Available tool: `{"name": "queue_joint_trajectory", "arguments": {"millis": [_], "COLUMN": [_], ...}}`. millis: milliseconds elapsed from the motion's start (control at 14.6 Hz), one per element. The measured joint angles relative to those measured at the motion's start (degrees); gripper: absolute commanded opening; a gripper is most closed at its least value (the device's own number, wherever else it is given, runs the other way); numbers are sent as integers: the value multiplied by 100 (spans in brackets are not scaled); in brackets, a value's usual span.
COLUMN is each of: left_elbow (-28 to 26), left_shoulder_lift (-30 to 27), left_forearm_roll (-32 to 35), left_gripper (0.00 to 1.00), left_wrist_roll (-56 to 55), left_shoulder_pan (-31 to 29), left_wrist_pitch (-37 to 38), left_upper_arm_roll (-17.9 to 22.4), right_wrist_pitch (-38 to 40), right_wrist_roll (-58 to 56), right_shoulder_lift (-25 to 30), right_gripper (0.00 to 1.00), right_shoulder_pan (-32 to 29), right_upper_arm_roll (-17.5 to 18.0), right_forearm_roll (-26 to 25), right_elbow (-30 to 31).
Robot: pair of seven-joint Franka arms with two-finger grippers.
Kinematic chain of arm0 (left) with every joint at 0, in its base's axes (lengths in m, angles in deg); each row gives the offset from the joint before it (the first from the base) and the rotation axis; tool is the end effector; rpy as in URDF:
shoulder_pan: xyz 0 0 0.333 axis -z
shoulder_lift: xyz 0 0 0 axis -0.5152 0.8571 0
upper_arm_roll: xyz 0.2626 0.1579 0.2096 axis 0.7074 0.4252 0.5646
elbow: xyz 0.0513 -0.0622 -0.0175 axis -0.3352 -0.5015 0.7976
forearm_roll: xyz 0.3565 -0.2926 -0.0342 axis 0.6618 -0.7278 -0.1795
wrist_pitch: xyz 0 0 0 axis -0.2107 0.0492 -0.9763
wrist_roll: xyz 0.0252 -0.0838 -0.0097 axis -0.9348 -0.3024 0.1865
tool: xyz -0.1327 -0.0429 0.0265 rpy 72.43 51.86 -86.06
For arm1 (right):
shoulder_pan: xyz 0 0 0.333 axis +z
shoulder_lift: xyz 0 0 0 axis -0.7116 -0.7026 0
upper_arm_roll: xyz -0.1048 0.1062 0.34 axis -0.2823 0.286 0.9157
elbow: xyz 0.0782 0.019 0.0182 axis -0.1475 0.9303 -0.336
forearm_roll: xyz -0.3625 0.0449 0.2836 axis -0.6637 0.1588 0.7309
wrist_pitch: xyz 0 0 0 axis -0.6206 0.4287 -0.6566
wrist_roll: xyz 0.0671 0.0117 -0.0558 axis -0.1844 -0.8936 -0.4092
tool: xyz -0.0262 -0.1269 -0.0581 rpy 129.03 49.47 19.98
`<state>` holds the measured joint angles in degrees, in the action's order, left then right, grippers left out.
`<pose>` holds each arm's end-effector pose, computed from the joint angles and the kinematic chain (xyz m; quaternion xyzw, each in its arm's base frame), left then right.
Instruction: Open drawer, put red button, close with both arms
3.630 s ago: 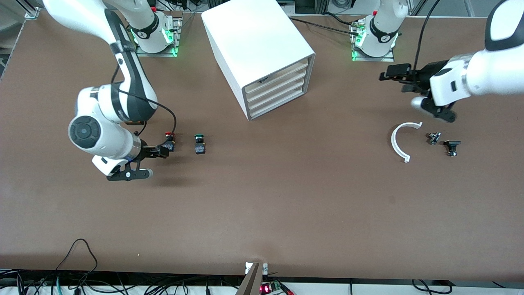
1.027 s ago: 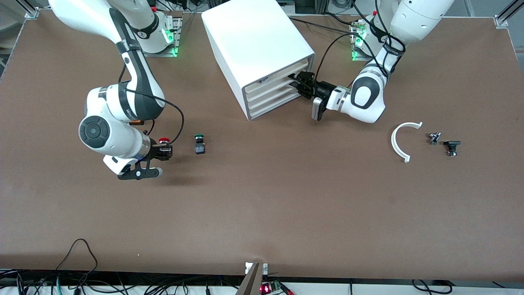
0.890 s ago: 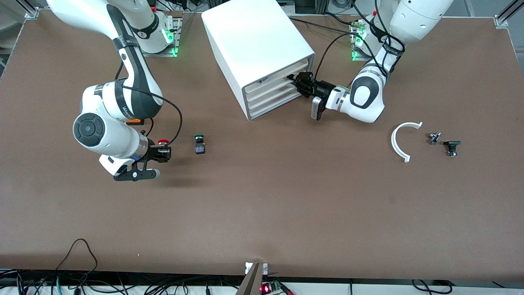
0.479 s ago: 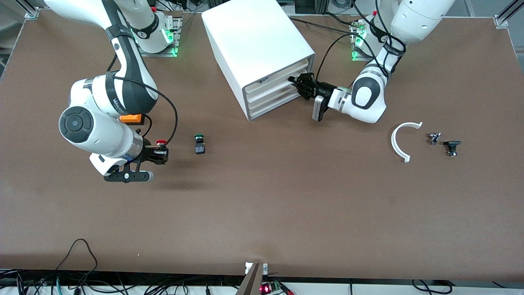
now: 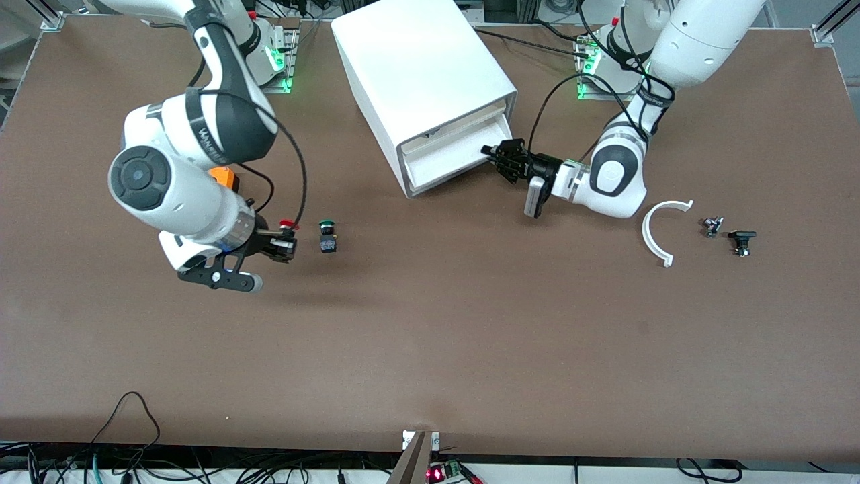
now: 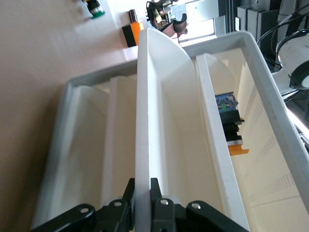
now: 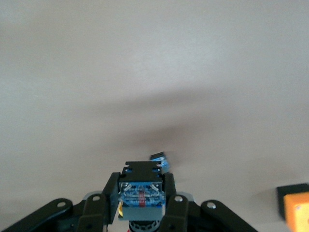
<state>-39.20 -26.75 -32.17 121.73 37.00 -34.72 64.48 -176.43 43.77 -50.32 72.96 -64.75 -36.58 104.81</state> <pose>0.4827 -0.2765 0.1443 0.7263 -0.2369 -0.0747 0.6409 0.7288 0.2958 0.4425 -0.9928 0.1139 0.0206 0.0311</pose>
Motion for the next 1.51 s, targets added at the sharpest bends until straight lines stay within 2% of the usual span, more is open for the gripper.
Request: {"name": "queue_joint_trajectory", "arguments": {"millis": [274, 548, 616, 685, 753, 1027, 1164, 1301, 1507], "left_elbow": [631, 1012, 1106, 1186, 1245, 1480, 1689, 2087, 3023], "left_shoulder_lift": [157, 375, 407, 420, 424, 439, 444, 430, 357], "left_forearm_roll": [313, 329, 356, 427, 499, 942, 1318, 1901, 3006], "left_gripper": [0, 0, 4, 41, 97, 100, 100, 100, 100], "left_wrist_roll": [-43, -56, -72, -110, -166, -161, -340, -1018, -2432], "left_shoulder_pan": [-149, -198, -198, -197, -198, -294, -409, -536, -618], "left_wrist_pitch": [25, 105, 115, 116, 116, -25, 206, 650, 1450], "left_upper_arm_roll": [338, 493, 507, 511, 514, 552, 585, 607, 609], "right_wrist_pitch": [0, -112, -227, -331, -418, -710, -927, -1217, -1662], "right_wrist_roll": [1209, 2431, 2748, 3061, 3366, 4657, 5348, 6035, 6865], "right_shoulder_lift": [-2, -6, -7, -8, -12, -136, -264, -475, -842], "right_gripper": [0, 0, 0, 0, 0, 0, 0, 0, 0], "right_shoulder_pan": [420, 784, 896, 1011, 1129, 1622, 1852, 2114, 2440], "right_upper_arm_roll": [5, 11, 13, 16, 18, 26, 29, 31, 28], "right_forearm_roll": [0, 0, 0, 0, 0, -1, -1, -19, -38], "right_elbow": [-200, -326, -346, -356, -356, -356, -355, -354, -357]}}
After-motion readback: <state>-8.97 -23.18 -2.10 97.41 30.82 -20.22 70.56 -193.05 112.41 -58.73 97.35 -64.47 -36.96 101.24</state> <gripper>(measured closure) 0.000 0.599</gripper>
